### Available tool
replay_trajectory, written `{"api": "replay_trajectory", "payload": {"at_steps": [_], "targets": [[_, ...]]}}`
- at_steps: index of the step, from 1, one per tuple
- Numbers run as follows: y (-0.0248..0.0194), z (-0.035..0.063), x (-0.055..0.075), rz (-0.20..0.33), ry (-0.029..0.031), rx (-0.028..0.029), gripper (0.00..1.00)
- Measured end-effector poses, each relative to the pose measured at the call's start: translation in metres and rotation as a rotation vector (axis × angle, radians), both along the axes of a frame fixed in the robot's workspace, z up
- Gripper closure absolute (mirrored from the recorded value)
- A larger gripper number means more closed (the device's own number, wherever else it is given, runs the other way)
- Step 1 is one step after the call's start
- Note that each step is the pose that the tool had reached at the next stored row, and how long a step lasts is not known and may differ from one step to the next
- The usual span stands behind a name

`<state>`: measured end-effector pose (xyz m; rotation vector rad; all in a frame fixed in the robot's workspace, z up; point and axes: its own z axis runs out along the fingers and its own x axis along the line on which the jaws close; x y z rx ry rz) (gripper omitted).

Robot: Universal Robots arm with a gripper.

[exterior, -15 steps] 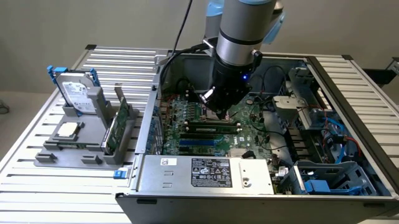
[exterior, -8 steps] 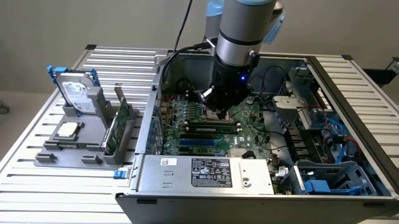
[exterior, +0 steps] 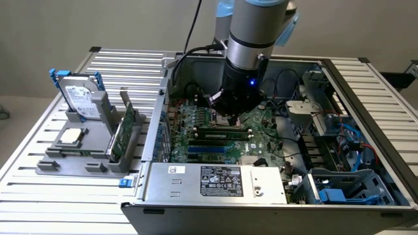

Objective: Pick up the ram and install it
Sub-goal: 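Press down the ram until it locks into place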

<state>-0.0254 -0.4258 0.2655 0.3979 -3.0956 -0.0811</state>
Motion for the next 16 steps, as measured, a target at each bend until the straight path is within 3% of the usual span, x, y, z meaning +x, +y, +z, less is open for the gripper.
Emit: {"api": "replay_trajectory", "payload": {"at_steps": [5, 13, 16], "targets": [[0.0, -0.0007, 0.0, -0.058, -0.0001, -0.0089, 0.89], [0.0, -0.0021, 0.0, -0.133, -0.001, -0.0358, 0.89], [0.0, -0.0024, 0.0, -0.164, -0.0007, -0.0423, 0.89]]}}
